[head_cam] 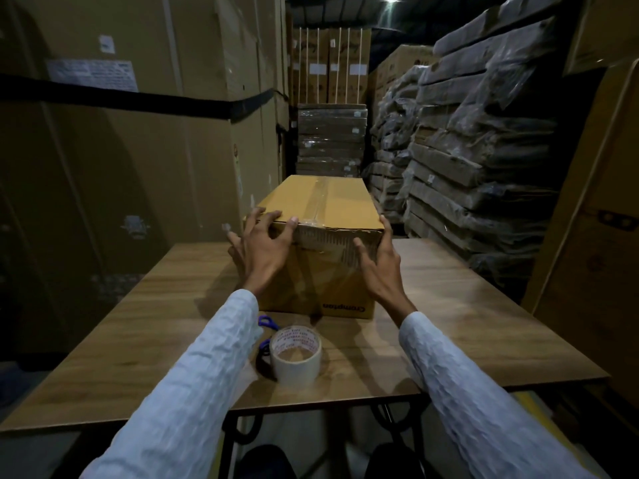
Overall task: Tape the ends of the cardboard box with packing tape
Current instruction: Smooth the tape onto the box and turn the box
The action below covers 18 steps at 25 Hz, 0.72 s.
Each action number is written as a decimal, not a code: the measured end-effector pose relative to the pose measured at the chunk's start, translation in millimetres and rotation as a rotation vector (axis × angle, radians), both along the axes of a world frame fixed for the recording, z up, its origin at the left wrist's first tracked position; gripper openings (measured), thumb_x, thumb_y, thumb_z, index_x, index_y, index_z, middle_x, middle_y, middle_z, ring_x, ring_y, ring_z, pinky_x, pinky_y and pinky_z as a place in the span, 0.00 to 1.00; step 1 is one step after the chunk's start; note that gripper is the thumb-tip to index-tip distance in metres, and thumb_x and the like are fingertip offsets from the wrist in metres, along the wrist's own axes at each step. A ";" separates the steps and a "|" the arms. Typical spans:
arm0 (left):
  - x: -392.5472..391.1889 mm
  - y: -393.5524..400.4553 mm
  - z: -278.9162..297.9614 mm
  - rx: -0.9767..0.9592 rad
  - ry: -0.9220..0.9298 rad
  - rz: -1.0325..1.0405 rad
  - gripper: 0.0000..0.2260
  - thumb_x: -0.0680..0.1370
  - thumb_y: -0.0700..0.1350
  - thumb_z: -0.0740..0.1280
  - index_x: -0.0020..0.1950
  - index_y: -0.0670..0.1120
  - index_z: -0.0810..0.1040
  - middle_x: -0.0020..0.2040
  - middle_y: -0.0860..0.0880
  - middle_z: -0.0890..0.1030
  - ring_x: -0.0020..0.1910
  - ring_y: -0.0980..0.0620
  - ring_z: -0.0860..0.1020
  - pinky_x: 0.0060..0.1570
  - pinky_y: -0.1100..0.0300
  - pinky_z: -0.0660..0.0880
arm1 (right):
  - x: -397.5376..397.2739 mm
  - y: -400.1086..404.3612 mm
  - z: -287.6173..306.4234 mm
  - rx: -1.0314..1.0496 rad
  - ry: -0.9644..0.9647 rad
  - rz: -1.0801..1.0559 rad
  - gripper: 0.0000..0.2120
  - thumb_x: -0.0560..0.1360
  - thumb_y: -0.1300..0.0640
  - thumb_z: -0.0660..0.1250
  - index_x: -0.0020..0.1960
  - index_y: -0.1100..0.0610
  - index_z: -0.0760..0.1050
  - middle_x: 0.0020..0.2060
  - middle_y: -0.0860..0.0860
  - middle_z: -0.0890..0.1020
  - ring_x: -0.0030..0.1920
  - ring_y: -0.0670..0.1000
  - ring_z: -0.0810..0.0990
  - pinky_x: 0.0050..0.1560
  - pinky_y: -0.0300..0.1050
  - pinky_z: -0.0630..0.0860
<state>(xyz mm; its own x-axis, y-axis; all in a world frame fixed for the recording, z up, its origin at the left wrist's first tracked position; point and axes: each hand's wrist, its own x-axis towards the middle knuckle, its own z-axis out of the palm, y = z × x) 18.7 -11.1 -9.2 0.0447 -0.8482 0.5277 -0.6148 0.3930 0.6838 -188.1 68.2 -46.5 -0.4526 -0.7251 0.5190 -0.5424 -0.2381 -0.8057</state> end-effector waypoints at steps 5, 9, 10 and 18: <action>-6.5 29.1 0.6 -0.019 -0.031 0.068 0.27 0.77 0.71 0.60 0.69 0.59 0.78 0.75 0.57 0.68 0.67 0.39 0.64 0.55 0.52 0.59 | -4.8 11.8 4.8 0.004 -0.011 -0.007 0.32 0.83 0.46 0.64 0.81 0.45 0.52 0.72 0.57 0.74 0.70 0.60 0.74 0.67 0.56 0.74; -4.5 42.6 -2.9 -0.030 -0.062 0.092 0.28 0.76 0.73 0.58 0.69 0.60 0.77 0.74 0.57 0.68 0.66 0.39 0.65 0.55 0.50 0.62 | -4.1 18.4 7.6 0.026 -0.034 0.016 0.31 0.83 0.45 0.63 0.81 0.41 0.51 0.72 0.57 0.75 0.69 0.61 0.74 0.68 0.64 0.74; -3.0 44.0 -3.5 -0.032 -0.069 0.091 0.28 0.76 0.73 0.58 0.69 0.60 0.76 0.74 0.57 0.68 0.66 0.40 0.65 0.54 0.50 0.62 | -3.9 19.2 7.4 0.030 -0.034 0.017 0.31 0.83 0.44 0.63 0.80 0.40 0.51 0.72 0.56 0.75 0.70 0.61 0.75 0.67 0.64 0.74; 9.8 42.0 -1.4 -0.038 -0.260 0.058 0.29 0.78 0.73 0.54 0.73 0.61 0.72 0.77 0.55 0.66 0.70 0.37 0.65 0.62 0.43 0.65 | 1.9 25.4 9.1 0.050 -0.080 0.026 0.33 0.82 0.44 0.62 0.81 0.43 0.50 0.76 0.56 0.71 0.73 0.60 0.72 0.68 0.60 0.74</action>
<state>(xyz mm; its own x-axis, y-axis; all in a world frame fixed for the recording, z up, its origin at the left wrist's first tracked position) 28.5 30.8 -10.5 -0.0488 -0.8277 0.5590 -0.7903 0.3743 0.4851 -186.2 93.6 -37.4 -0.4719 -0.7613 0.4447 -0.4704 -0.2093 -0.8573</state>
